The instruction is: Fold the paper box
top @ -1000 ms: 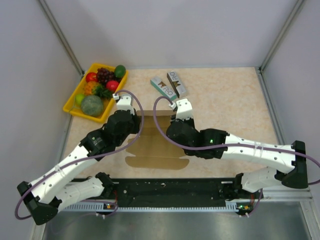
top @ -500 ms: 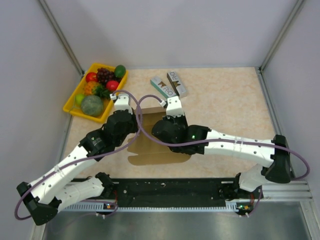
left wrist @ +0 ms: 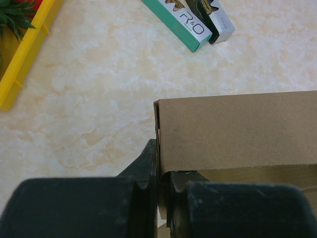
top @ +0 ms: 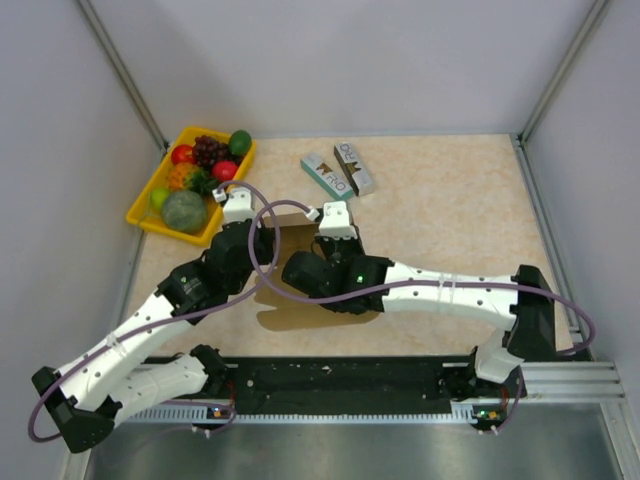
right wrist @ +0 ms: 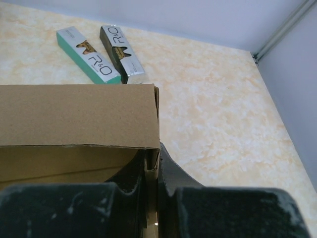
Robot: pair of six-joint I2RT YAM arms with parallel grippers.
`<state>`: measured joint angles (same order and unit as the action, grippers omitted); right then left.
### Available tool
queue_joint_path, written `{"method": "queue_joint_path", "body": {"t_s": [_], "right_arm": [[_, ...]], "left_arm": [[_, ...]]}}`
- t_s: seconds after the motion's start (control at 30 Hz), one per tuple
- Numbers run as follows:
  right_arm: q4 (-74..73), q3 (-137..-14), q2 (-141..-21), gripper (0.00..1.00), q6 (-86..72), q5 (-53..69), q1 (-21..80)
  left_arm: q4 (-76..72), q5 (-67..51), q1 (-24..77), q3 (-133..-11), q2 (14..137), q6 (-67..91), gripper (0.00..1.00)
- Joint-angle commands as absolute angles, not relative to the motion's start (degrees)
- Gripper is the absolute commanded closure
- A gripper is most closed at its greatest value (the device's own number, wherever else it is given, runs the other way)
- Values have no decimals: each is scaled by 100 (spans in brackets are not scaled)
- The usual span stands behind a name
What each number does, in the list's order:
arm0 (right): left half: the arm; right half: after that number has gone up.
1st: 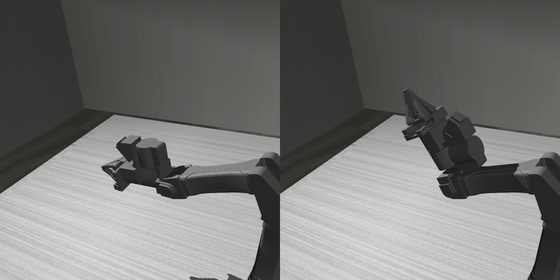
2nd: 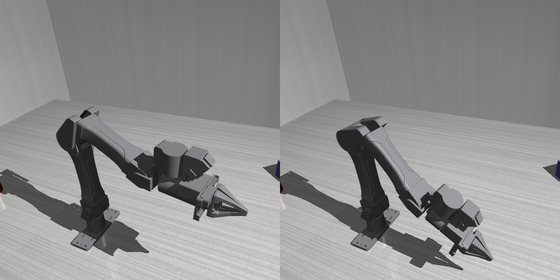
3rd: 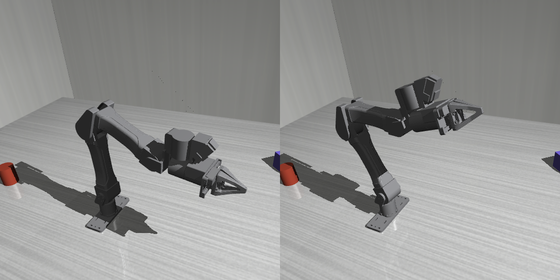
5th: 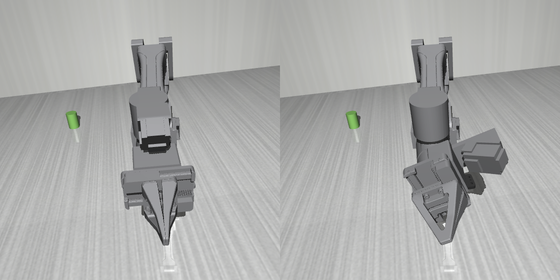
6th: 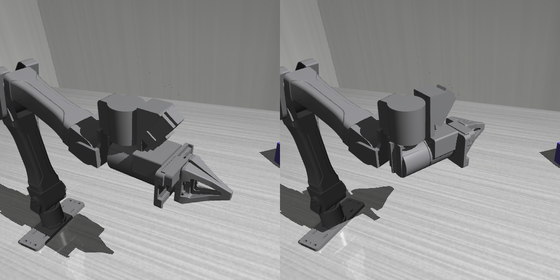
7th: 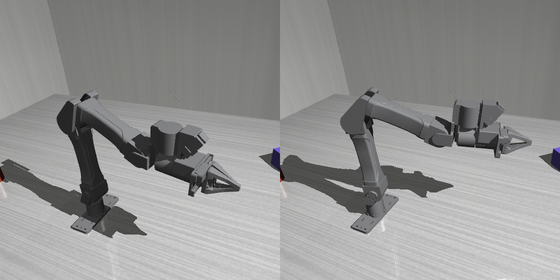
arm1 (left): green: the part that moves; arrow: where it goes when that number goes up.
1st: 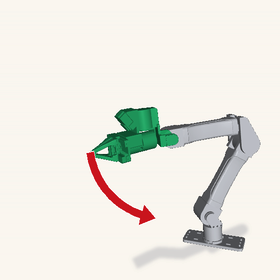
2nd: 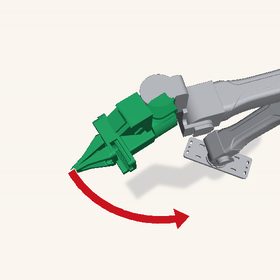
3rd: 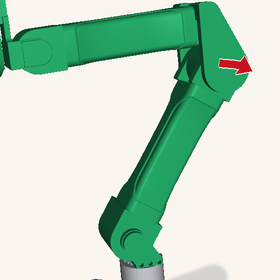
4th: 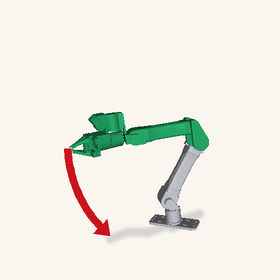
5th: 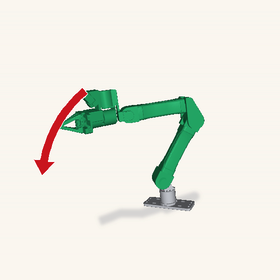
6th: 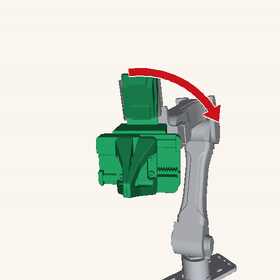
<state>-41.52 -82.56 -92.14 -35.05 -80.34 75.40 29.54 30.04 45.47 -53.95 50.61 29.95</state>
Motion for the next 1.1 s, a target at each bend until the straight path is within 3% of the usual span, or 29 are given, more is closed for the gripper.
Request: {"method": "queue_joint_path", "body": {"t_s": [0.0, 0.07, 0.2, 0.37, 0.63, 0.8, 0.97, 1.07], "right_arm": [[-4210, -8482, -9299, 100, -3735, -8561, 7567], [-4210, -8403, -9211, 100, -3770, -8386, 7550], [-4236, -8166, -8755, 66, -3727, -7517, 7453], [-3677, -7604, -7659, 47, -2524, -5632, 7392], [-3490, -7066, -6109, 31, -2023, -4282, 7392], [-3103, -7119, -5722, 23, -1696, -2753, 7392], [-3304, -6865, -5362, 19, -2012, -2961, 7278], [-3761, -6724, -5186, 19, -2486, -2515, 6708]], "left_arm": [[2601, 2830, 4597, -5405, 4878, 3076, 100], [2602, 2848, 4597, -5397, 4834, 3041, 100], [2610, 2865, 4605, -5379, 4825, 2997, 100], [2681, 2909, 4605, -5397, 4948, 2892, 100], [2698, 2892, 4597, -5309, 5062, 2769, 100], [2707, 2594, 4597, -5388, 5255, 2689, 100], [2803, 2084, 4597, -5467, 5720, 2496, 100], [2900, 1540, 4570, -5423, 6089, 2435, 100]]}}
